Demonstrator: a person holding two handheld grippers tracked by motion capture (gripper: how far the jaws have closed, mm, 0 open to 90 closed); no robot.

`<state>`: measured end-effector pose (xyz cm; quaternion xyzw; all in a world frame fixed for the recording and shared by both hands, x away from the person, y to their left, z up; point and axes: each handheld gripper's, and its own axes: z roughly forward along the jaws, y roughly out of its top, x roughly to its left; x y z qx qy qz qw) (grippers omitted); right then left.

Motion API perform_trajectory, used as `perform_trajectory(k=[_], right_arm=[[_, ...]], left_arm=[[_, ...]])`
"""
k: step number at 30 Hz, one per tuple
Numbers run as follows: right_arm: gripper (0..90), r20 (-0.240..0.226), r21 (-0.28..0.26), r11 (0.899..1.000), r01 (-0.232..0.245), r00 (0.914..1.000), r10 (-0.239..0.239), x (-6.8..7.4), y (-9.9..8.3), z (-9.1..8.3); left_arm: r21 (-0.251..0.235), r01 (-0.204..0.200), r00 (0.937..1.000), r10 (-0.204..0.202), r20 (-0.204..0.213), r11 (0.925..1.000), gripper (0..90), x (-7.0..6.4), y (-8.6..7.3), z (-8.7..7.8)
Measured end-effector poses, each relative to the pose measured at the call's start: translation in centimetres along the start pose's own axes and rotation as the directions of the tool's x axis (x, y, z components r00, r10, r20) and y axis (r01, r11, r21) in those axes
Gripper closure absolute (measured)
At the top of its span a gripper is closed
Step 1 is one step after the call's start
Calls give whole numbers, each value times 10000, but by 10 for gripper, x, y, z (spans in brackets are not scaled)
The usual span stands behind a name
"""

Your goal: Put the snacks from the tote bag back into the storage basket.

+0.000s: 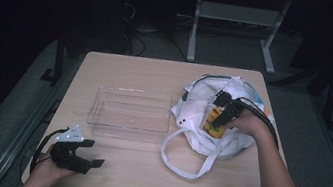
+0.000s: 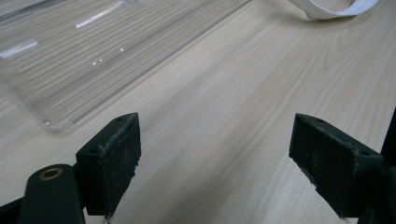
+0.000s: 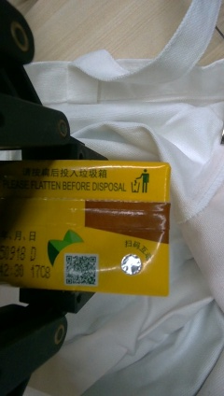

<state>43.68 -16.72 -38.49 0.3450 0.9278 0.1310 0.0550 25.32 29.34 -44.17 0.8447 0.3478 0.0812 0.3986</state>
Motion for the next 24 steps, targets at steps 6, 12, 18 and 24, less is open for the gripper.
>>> perform_trajectory(k=[6, 12, 18, 24], right_arm=[[506, 73, 2, 9998, 176, 9998, -176, 1, 0, 0], [508, 153, -7, 9999, 171, 9997, -171, 0, 0, -1], [508, 82, -171, 9998, 89, 9999, -88, -3, -3, -7], [508, 129, -139, 9998, 107, 9999, -106, -2, -3, -14]], left_arm=[[-12, 1, 10000, -1, -5, 10000, 163, 0, 0, 0], [-23, 39, 10000, -39, -4, 10000, 163, 1, 0, 0], [-28, 36, 10000, -36, 0, 10000, 163, 1, 0, 0], [-45, 73, 10000, -73, -3, 10000, 163, 1, 0, 1]])
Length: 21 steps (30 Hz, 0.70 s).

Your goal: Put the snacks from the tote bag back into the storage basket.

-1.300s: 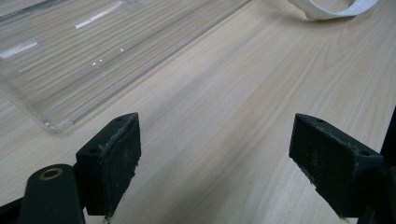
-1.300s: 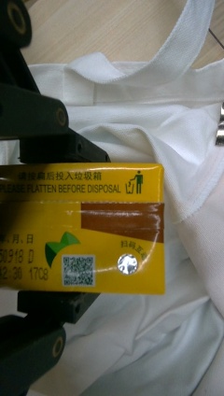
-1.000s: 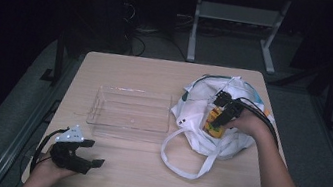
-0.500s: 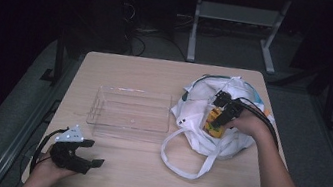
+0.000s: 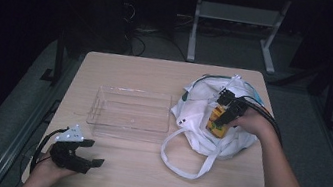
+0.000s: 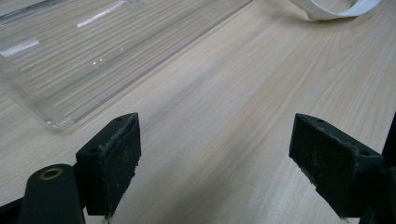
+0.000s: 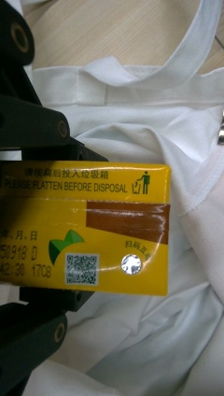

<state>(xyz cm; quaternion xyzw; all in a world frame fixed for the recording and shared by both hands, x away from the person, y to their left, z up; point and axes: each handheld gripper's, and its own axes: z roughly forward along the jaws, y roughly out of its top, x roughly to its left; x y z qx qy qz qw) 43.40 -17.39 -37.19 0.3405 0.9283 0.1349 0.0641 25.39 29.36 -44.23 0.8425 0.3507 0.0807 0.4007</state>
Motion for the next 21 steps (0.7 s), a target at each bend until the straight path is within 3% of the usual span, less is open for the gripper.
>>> perform_trajectory(k=[21], right_arm=[[507, 139, -94, 9985, 533, 9985, -531, 11, 12, -38]], left_arm=[[18, 28, 10000, -28, 23, 10000, 163, 0, 0, 0]])
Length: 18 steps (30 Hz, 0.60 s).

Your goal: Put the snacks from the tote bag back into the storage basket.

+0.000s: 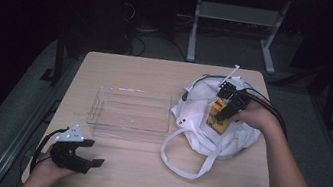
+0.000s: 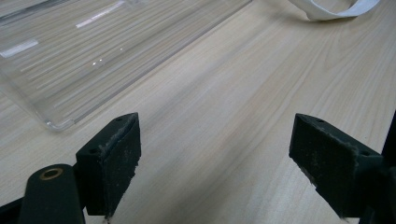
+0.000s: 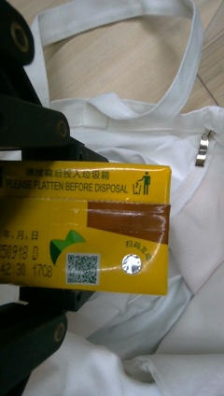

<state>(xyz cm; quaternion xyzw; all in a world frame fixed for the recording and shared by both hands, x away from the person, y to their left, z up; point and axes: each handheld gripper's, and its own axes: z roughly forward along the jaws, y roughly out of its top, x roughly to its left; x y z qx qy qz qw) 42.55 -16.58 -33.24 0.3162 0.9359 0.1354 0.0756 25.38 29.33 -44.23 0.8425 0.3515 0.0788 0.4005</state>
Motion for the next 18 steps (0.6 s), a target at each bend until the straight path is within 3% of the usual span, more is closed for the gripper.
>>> perform_trajectory(k=[18], right_arm=[[507, 32, -94, 9991, 409, 9992, -409, 10, 18, -24]], left_arm=[[27, -51, 10000, 51, 47, 10000, 163, -1, 1, 1]])
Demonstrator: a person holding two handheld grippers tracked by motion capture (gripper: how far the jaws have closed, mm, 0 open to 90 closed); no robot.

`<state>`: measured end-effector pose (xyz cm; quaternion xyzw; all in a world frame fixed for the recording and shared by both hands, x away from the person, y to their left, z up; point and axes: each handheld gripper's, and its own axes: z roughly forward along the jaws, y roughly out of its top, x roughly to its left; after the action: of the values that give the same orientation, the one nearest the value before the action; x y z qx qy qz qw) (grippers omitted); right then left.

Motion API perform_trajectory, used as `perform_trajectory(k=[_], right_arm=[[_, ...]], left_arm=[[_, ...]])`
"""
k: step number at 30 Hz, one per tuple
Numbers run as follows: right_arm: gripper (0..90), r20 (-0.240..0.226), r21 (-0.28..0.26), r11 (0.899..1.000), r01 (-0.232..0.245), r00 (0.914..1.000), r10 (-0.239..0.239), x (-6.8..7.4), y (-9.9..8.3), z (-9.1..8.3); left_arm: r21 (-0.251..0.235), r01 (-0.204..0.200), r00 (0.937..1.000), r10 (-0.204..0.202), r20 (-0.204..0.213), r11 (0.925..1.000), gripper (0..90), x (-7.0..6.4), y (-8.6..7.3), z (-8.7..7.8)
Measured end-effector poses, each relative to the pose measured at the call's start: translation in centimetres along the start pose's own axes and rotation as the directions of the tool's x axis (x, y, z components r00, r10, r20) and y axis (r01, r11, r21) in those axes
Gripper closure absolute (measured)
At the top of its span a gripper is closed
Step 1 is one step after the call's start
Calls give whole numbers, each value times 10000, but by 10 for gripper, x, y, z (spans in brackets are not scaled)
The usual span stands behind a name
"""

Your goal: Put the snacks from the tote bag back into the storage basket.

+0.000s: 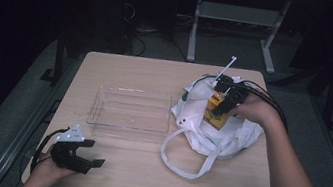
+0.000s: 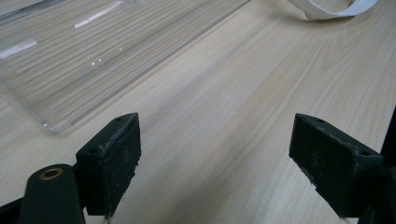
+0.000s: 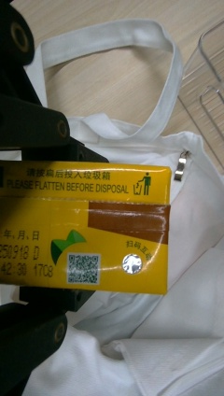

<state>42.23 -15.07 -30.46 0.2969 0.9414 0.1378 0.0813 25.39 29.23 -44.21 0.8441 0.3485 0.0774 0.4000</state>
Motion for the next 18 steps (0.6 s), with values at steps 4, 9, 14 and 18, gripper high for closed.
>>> perform_trajectory(k=[4, 9, 14, 18], right_arm=[[507, -74, -64, 9999, 126, 9999, -126, 2, 5, -3], [507, -123, -124, 9991, 403, 9991, -404, 9, 16, -6], [507, -195, -191, 9980, 605, 9980, -608, 14, 24, -7], [507, -241, -256, 9965, 800, 9965, -806, 18, 29, -8]], left_arm=[[12, 1, 10000, -1, -1, 10000, 163, 0, 0, 0], [0, -9, 10000, 9, 11, 10000, 163, 0, 0, 0], [0, -25, 10000, 25, 28, 10000, 163, 0, 0, 0], [-12, 2, 10000, -2, 35, 10000, 163, 0, 0, 0]])
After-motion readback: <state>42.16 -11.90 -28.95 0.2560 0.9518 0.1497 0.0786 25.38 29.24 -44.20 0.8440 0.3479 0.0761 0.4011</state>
